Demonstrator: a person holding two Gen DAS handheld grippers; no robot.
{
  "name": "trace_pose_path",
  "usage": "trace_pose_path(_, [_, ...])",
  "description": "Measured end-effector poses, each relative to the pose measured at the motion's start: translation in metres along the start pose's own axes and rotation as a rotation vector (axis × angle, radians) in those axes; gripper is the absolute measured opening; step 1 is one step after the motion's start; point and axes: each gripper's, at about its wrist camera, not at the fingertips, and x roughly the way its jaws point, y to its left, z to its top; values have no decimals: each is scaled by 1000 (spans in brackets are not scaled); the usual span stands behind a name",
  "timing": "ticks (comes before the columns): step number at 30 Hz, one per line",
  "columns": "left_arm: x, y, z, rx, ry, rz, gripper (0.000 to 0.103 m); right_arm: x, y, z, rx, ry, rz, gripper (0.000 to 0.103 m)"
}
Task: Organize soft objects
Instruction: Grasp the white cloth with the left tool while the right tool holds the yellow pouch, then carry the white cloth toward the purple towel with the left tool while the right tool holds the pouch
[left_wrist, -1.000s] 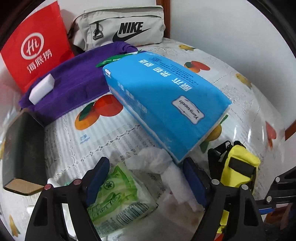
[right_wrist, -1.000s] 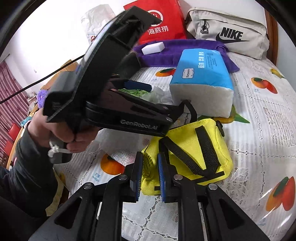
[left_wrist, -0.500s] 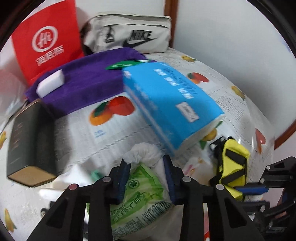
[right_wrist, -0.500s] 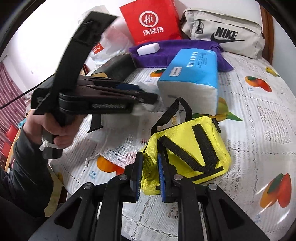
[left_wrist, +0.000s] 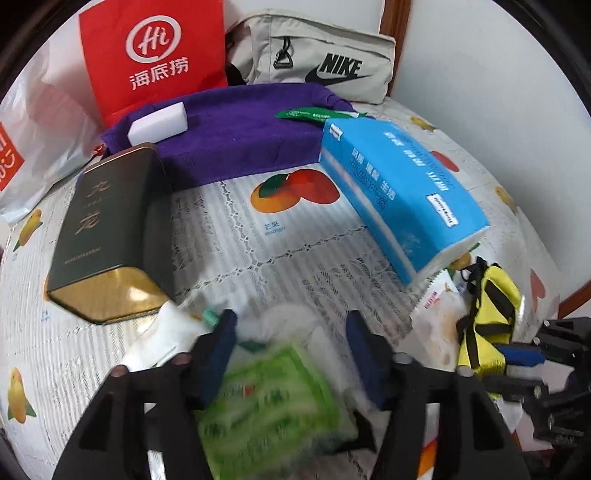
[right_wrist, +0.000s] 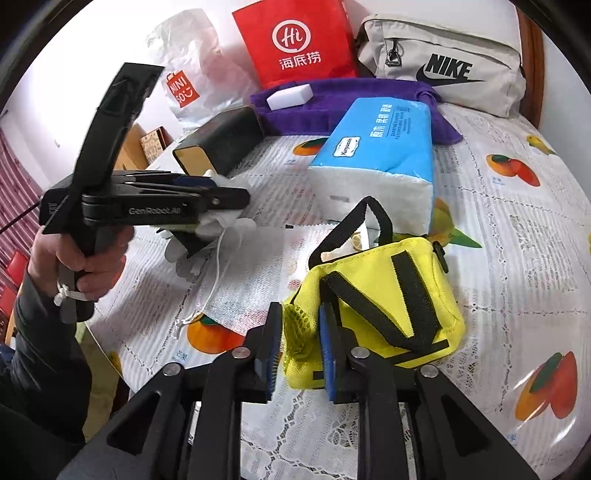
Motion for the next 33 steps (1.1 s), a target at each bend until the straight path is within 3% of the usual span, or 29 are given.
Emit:
trace_pose_path(3, [10,-6,4,12,9,21,59,2,2,-1,-19,-1,-15,22])
trace_pose_path(4, [15,-6,4,7,30,21,40,1,3,-2,-26,-6,-21,17])
trace_pose_path(5, [16,-6,5,3,34,20,30,0,4,-2,-31,-5,-22,15])
trace_pose_path(6, [13,-5,6,-4,21,7,29,-2,3,-2,-32,-9,-19,14])
trace_pose_path(10, [-10,0,11,-57,-64,-97,28,-16,3,-2,-20,-43,-6,14])
trace_pose_path(16, [-49,7,12,-95,-144,-121,28,-26,7,3,-31,-52,-19,14])
trace_pose_path(21, [-66,32,-2,-157,-165,-54,28,-28,9,4,-27,-45,-31,14])
trace_pose_path(27, [-73,79,-41,-291,-139,11,28,-27,10,6,-23,-39,-54,14])
trace_pose_path(33, [-61,107,-71,-395,-94,19,28,-21,12,9,-20,-20,-62,14])
